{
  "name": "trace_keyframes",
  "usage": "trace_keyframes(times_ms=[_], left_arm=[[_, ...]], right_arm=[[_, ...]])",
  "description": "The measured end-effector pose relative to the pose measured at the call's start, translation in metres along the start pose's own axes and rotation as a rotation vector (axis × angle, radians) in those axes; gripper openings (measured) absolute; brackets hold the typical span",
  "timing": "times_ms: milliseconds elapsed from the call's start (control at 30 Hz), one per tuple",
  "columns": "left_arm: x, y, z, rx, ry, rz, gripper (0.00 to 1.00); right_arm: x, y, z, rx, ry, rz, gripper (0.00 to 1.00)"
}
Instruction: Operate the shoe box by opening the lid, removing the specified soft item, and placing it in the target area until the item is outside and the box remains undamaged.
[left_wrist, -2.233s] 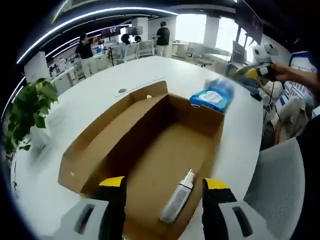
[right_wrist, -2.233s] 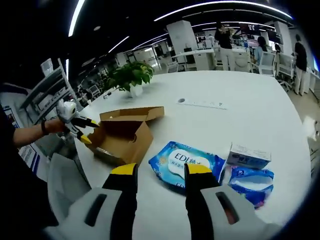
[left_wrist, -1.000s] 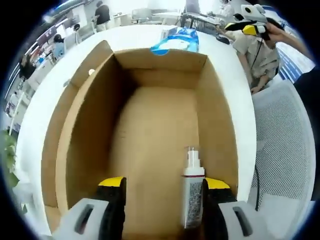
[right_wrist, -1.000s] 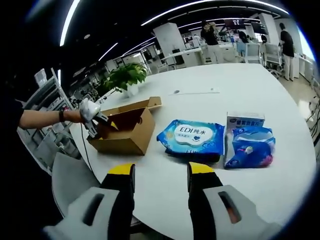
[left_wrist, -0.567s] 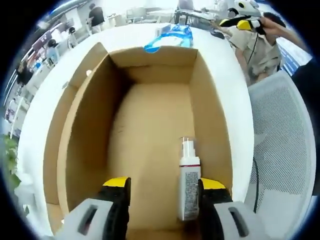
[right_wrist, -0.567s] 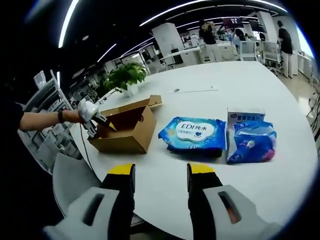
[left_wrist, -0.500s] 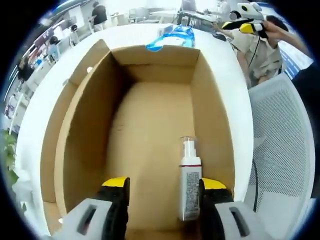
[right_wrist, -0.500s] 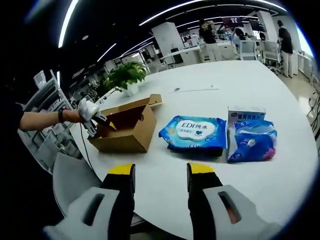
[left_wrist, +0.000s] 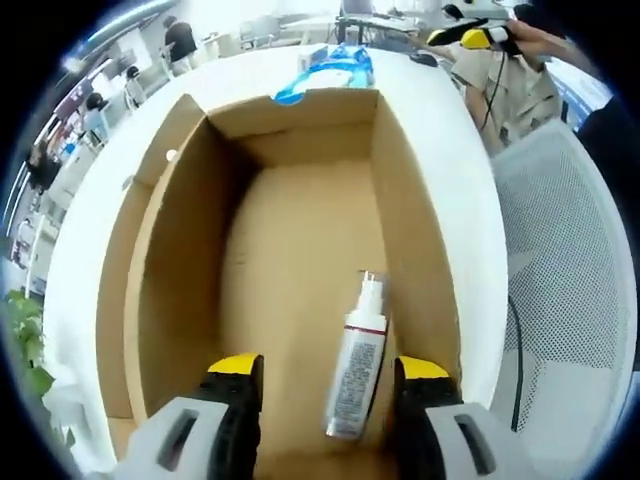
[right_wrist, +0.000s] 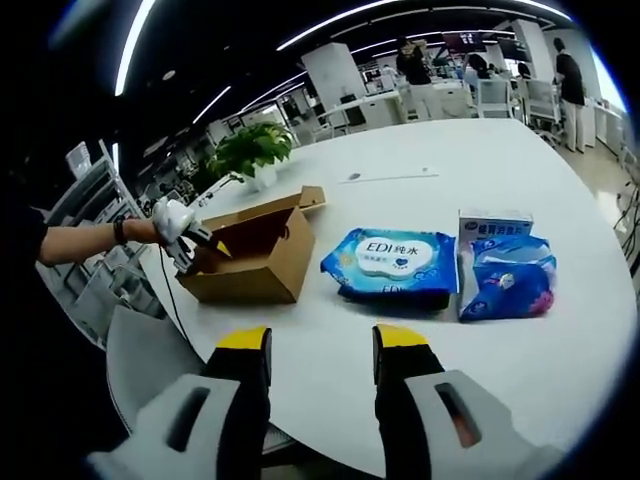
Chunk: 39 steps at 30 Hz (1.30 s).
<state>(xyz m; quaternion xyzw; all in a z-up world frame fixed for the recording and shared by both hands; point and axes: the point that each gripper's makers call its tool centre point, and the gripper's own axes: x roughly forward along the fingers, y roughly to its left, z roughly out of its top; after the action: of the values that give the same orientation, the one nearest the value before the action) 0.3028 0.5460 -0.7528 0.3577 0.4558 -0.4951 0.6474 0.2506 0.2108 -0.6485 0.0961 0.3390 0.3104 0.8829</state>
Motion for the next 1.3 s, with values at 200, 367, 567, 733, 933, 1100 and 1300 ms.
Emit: trace_keyframes(times_ms=[200,367,567,733,933,1100,1300], left_arm=[[0.014,-0.001,0.001,-0.03,-0.009,-0.002,0.41],[0.027,-0.009,0.001,-0.071,-0.018,-0.012,0.2],[0.024,-0.006,0.002,-0.178,-0.057,-0.019,0.2],[0.01,-0.002,0.012,-0.225,-0.126,-0.005,0.19],[-0.015,0.007,0.039,-0.278,-0.253,0.021,0.19],[-0.041,0.005,0.072,-0.254,-0.353,0.032,0.19],[-0.059,-0.005,0.103,-0.196,-0.412,0.021,0.19]], right_arm=[[0.002,0.007,-0.003,-0.001,0.007,0.004,0.37],[0.002,0.008,-0.004,0.005,-0.001,0.007,0.37],[0.008,0.019,-0.017,0.015,0.013,0.028,0.36],[0.011,0.024,-0.021,-0.001,0.031,0.052,0.36],[0.008,0.023,-0.01,-0.029,0.023,0.064,0.35],[0.008,0.027,-0.001,-0.06,0.02,0.085,0.35],[0.01,0.037,0.006,-0.103,0.025,0.126,0.34]])
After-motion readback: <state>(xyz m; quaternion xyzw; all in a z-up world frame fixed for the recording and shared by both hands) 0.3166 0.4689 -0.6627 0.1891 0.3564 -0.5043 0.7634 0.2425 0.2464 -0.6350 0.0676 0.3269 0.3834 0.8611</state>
